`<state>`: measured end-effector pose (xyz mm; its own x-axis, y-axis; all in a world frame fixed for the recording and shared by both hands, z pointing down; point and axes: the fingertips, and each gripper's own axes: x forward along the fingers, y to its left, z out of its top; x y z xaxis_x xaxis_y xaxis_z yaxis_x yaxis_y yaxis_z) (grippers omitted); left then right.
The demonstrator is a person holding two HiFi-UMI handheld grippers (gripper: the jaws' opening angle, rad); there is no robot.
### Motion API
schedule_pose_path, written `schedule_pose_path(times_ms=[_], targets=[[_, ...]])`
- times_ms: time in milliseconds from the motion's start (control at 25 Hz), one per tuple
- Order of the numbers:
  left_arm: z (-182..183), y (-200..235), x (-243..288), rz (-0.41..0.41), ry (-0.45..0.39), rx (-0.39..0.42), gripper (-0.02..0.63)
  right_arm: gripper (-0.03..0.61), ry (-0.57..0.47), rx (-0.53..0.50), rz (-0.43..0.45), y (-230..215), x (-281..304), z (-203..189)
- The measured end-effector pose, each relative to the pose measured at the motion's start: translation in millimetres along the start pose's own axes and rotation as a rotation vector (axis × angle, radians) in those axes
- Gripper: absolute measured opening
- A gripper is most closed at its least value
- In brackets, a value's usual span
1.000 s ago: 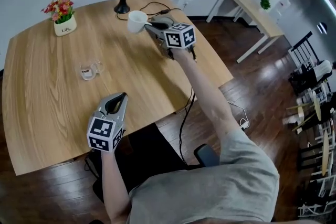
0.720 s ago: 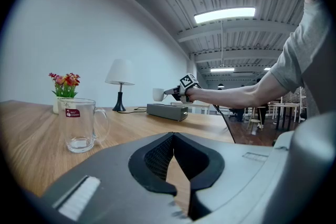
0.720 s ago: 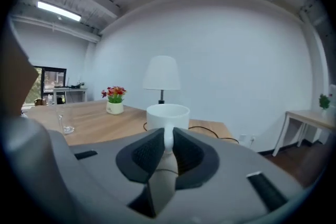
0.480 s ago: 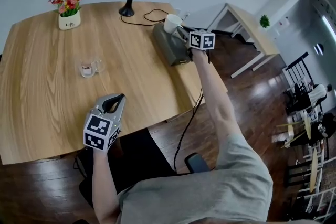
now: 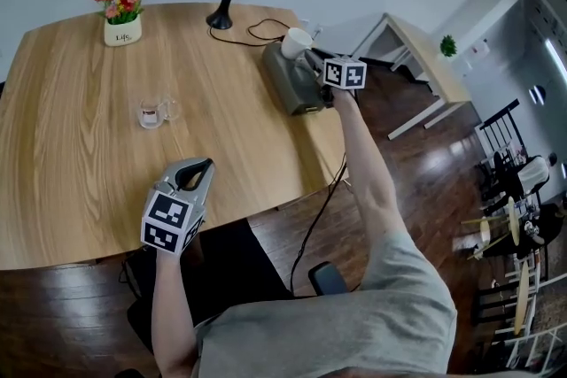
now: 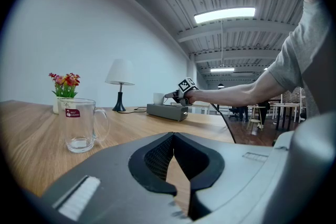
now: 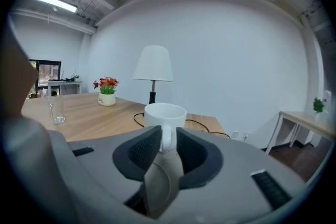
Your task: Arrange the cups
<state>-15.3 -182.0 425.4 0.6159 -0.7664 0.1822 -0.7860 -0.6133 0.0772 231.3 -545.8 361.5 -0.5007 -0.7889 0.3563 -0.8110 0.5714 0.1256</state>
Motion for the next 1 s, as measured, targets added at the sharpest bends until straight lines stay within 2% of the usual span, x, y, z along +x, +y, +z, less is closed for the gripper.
schedule_pose_path(times_ms=[80, 120, 200, 280, 320, 400, 440, 560, 640, 760, 840, 920, 1000], targets=[[1.0, -1.5, 0.4, 0.0, 0.002, -0.001, 0.009, 0.223, -0.03, 0.027, -0.012, 1.3, -10.4, 8.9], [1.4, -2.2, 0.6, -0.001, 0.003, -0.001, 0.009, 0.262, -0.055, 0.034, -0.011, 6.7, -18.1, 15.8], [2.7, -2.6, 1.7, -0.003, 0.002, 0.003, 0.009, 0.259, -0.127, 0.016, 0.036, 36.8, -36.5, 34.3], [3.9, -1.6, 3.0, -0.004, -0.002, 0.007, 0.009, 0.196, -0.18, -0.037, 0.176, 97.7, -49.7, 45.6], [3.7, -1.2, 3.2, -0.003, -0.003, 0.007, 0.009, 0.195, -0.181, -0.067, 0.271, 135.5, -52.5, 42.1], [1.9, -1.2, 3.3, -0.001, -0.001, 0.005, 0.009, 0.192, -0.136, -0.128, 0.463, 213.4, -53.5, 16.3], [1.1, -1.4, 3.5, -0.001, -0.001, 0.005, 0.009, 0.164, -0.101, -0.159, 0.545, 249.0, -53.5, -1.5], [1.7, -2.1, 5.0, -0.001, -0.01, 0.006, 0.009, 0.164, -0.011, -0.243, 0.698, 325.6, -51.1, -48.7], [3.6, -2.3, 5.3, -0.001, -0.01, 0.0, 0.009, 0.164, 0.026, -0.249, 0.738, 350.9, -44.8, -65.0], [3.4, -2.0, 4.6, -0.001, -0.004, -0.007, 0.009, 0.16, 0.036, -0.221, 0.759, 367.5, -37.4, -64.8], [3.1, -2.6, 4.1, -0.002, -0.003, -0.006, 0.009, 0.169, 0.015, -0.216, 0.765, 376.3, -35.4, -58.3], [2.7, -2.0, 3.8, -0.003, -0.003, -0.005, 0.009, 0.207, -0.021, -0.234, 0.755, 386.8, -30.7, -48.2], [1.0, -0.2, 4.1, -0.001, -0.002, -0.004, 0.009, 0.207, -0.053, -0.265, 0.74, 398.1, -22.3, -35.8]])
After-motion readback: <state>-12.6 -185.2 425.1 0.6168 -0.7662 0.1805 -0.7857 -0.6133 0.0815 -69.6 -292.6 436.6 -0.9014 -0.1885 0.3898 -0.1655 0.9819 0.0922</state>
